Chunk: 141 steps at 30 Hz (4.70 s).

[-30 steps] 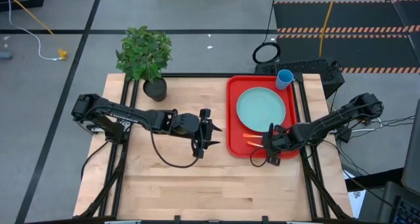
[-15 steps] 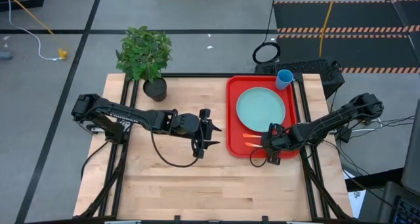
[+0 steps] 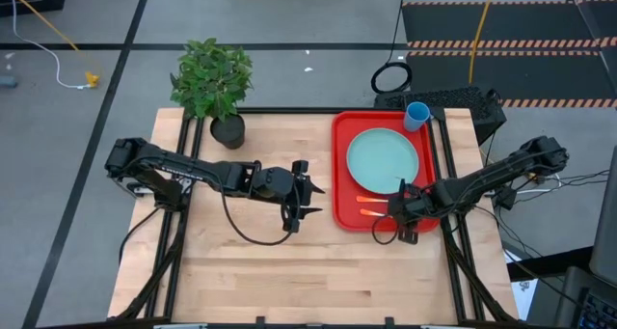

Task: Pick and place plate/cup/fork/spoon on tray
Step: Put the orange spoon on the red tray at the bottom of the orange fork, then return to Home Position

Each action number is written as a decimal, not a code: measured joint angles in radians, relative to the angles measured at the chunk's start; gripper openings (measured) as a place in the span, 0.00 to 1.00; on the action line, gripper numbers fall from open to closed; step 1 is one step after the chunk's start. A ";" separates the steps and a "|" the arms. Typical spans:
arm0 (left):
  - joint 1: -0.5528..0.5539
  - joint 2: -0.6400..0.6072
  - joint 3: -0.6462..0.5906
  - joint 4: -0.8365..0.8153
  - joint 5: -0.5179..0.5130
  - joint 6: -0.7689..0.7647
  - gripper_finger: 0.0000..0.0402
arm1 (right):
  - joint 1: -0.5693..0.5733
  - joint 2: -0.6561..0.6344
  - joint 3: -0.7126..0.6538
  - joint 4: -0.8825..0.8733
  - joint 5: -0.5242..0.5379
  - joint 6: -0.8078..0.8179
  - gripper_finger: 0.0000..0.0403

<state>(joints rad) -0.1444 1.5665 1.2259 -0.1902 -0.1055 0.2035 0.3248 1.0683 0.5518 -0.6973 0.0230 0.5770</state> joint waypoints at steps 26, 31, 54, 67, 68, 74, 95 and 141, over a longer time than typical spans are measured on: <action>0.000 0.000 0.000 0.014 0.000 0.027 0.53 | 0.000 0.000 -0.056 -0.068 0.023 0.018 0.12; 0.000 0.000 0.000 0.016 -0.001 0.028 0.53 | 0.000 0.000 -0.056 -0.066 0.055 -0.034 0.11; 0.000 -0.012 0.000 0.021 -0.030 0.071 0.53 | -0.001 -0.170 -0.053 0.046 0.179 -0.081 0.05; 0.122 -0.074 -0.032 -0.230 -0.188 -0.074 0.53 | -0.126 -0.291 -0.050 0.468 0.198 -0.664 0.00; 0.132 -0.074 -0.048 -0.210 -0.187 -0.073 0.53 | -0.148 -0.297 -0.050 0.480 0.183 -0.710 0.01; 0.174 -0.103 -0.160 -0.089 -0.183 -0.083 0.53 | -0.288 -0.319 -0.058 0.507 0.047 -0.816 0.00; 0.022 -0.374 -0.767 0.614 -0.165 -0.058 0.25 | -0.530 -0.448 -0.361 0.861 -0.206 -0.946 0.00; 0.061 -0.612 -1.217 1.025 -0.114 -0.090 0.01 | -0.378 -0.855 -0.520 0.819 -0.046 -0.675 0.00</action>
<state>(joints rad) -0.0834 0.9544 0.0090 0.8352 -0.2192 0.1133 -0.0535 0.2138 0.0315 0.1219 -0.0231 -0.0983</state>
